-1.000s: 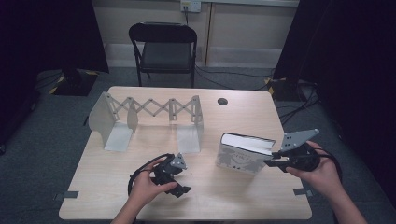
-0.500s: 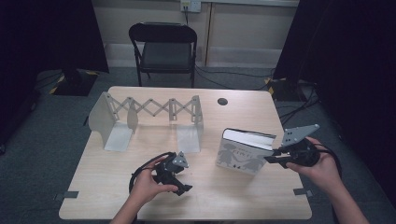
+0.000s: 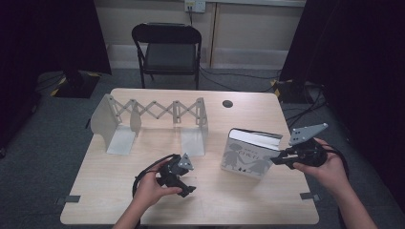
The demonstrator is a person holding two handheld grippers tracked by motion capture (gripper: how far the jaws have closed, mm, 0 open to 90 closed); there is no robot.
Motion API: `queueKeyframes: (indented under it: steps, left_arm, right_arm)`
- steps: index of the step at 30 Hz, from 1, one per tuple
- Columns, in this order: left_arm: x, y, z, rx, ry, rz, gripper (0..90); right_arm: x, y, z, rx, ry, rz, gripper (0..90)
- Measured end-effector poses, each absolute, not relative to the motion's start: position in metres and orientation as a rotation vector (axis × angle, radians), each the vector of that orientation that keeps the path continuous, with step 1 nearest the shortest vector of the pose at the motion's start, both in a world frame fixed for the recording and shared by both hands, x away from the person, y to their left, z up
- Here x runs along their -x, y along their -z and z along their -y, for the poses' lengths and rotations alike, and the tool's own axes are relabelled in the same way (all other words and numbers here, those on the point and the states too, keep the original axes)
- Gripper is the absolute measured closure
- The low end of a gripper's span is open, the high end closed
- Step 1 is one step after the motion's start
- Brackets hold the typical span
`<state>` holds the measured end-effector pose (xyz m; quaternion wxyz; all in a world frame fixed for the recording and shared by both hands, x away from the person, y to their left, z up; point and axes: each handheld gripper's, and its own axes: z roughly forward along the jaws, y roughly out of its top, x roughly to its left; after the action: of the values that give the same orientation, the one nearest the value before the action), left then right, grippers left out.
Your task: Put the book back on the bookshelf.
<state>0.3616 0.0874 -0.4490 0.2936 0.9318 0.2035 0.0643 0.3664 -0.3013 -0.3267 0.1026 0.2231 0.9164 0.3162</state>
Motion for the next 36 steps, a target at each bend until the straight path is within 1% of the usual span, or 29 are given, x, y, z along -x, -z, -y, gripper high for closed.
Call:
queueKeyframes:
  steps: [1, 5, 7, 18, 21, 26, 30, 32, 36]
  left_arm:
    - [-0.362, 0.448, -0.087, -2.474, -0.175, -0.547, 25.3]
    - [-0.367, 0.443, -0.084, -2.467, -0.186, -0.553, 25.8]
    - [-0.369, 0.441, -0.080, -2.459, -0.173, -0.557, 28.9]
    - [-0.385, 0.416, -0.057, -2.451, -0.159, -0.535, 33.6]
    - [-0.388, 0.409, -0.050, -2.461, -0.183, -0.509, 34.6]
    - [-0.395, 0.398, -0.040, -2.457, -0.165, -0.509, 37.4]
    - [-0.399, 0.389, -0.032, -2.454, -0.164, -0.492, 38.5]
    - [-0.400, 0.386, -0.027, -2.446, -0.184, -0.479, 38.5]
    - [-0.404, 0.379, -0.018, -2.449, -0.174, -0.454, 38.5]
  right_arm:
    - [-0.366, 0.327, 0.301, -0.660, -0.924, -2.706, 74.2]
    - [-0.368, 0.326, 0.301, -0.666, -0.921, -2.709, 74.1]
    - [-0.368, 0.326, 0.301, -0.668, -0.919, -2.708, 74.0]
    - [-0.368, 0.328, 0.302, -0.689, -0.933, -2.693, 73.5]
    - [-0.369, 0.328, 0.302, -0.688, -0.933, -2.693, 73.5]
    - [-0.369, 0.328, 0.302, -0.691, -0.936, -2.691, 73.5]
    - [-0.369, 0.328, 0.302, -0.692, -0.938, -2.691, 73.4]
    - [-0.369, 0.328, 0.302, -0.693, -0.939, -2.692, 73.4]
    - [-0.369, 0.328, 0.302, -0.694, -0.939, -2.692, 73.4]
